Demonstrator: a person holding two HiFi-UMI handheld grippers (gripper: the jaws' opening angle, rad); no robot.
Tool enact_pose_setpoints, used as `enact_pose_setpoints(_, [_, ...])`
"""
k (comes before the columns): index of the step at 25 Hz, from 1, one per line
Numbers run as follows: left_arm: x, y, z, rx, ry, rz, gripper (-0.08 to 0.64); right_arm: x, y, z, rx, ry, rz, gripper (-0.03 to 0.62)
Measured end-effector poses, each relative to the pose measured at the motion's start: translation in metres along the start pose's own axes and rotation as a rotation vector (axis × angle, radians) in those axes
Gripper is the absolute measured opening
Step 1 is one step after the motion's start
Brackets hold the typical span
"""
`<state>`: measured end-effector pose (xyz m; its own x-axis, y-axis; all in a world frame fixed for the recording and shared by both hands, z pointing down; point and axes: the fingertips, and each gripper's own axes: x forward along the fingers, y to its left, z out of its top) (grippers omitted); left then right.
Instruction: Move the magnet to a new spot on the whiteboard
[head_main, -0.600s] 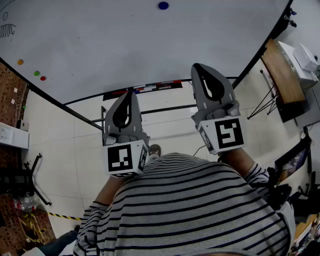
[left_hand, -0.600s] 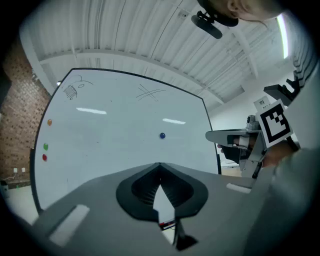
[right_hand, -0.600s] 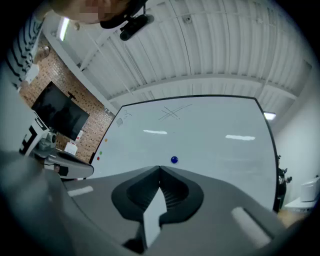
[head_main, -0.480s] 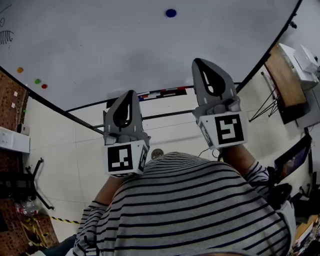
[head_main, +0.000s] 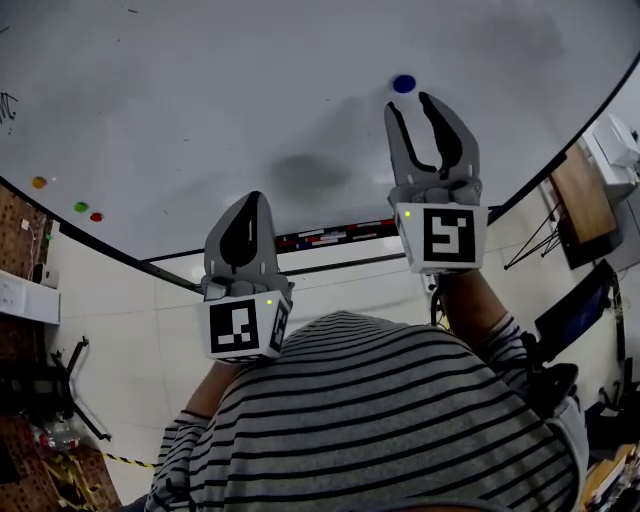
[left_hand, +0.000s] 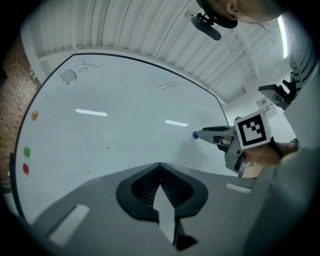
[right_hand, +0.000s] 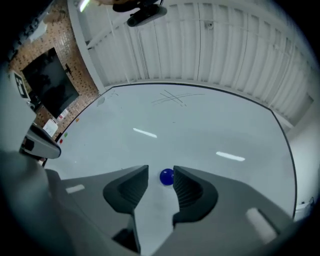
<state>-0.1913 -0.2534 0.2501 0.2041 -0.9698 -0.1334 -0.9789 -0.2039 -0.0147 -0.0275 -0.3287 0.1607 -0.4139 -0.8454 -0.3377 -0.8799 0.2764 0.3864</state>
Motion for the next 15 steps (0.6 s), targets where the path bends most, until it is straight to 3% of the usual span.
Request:
enact_pose_setpoints(9, [0.015,0.027,-0.012,-0.017,0.028,0.025,0.015,0.027,-0.01,-0.007,0.026,-0.021,-0.076,0.155])
enact_pose_setpoints(15, [0.011,0.029,-0.016,-0.02,0.038,0.027,0.015,0.025,-0.01,-0.011,0.042,-0.016,-0.082,0.115])
